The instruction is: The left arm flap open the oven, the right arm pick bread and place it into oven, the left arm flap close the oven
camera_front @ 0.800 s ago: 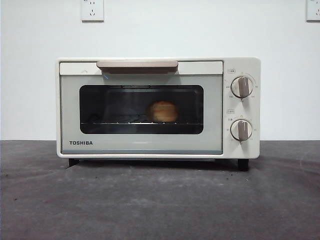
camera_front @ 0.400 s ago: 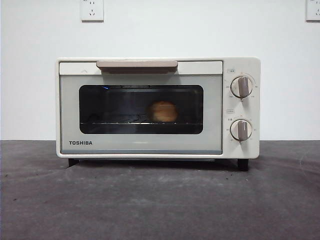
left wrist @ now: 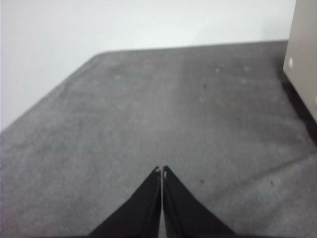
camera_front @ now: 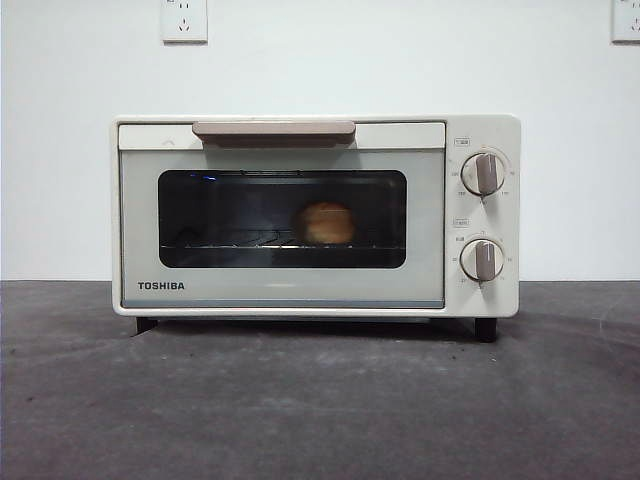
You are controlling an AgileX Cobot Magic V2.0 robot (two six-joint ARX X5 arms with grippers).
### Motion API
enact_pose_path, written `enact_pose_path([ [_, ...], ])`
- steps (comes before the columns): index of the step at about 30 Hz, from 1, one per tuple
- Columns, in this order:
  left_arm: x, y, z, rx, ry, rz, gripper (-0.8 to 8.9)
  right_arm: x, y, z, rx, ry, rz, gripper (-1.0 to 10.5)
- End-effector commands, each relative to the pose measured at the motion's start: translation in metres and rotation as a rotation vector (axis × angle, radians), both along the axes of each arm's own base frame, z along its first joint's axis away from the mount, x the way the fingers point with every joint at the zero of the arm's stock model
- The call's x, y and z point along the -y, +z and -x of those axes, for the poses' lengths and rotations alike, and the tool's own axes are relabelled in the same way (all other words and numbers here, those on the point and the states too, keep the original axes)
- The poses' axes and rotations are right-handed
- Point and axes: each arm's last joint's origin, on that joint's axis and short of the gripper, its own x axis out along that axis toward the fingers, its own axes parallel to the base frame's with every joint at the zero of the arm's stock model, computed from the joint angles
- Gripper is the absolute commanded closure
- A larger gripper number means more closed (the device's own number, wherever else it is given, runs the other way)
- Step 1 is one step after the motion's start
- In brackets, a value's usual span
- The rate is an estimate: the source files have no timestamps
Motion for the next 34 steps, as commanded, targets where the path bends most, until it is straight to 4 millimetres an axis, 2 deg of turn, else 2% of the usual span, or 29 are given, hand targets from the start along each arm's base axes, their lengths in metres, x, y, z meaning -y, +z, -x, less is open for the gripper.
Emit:
enact_pose_path([
  [1, -0.0004, -0.0075, -0.0009, -0.019, 0.008, 0.018, 8.02, -0.0014, 0.0065, 0.0001, 0.012, 0.003, -0.024, 9.4],
  [31, -0.0004, -0.0073, -0.0016, 0.004, 0.011, 0.044, 8.02, -0.0013, 0.0068, 0.0000, 0.027, 0.009, -0.011, 9.4],
  [34, -0.0004, -0.0073, -0.0016, 0.004, 0.011, 0.044, 8.02, 0.0037, 0.0092, -0.0035, 0.088, -0.087, 0.019, 9.4],
])
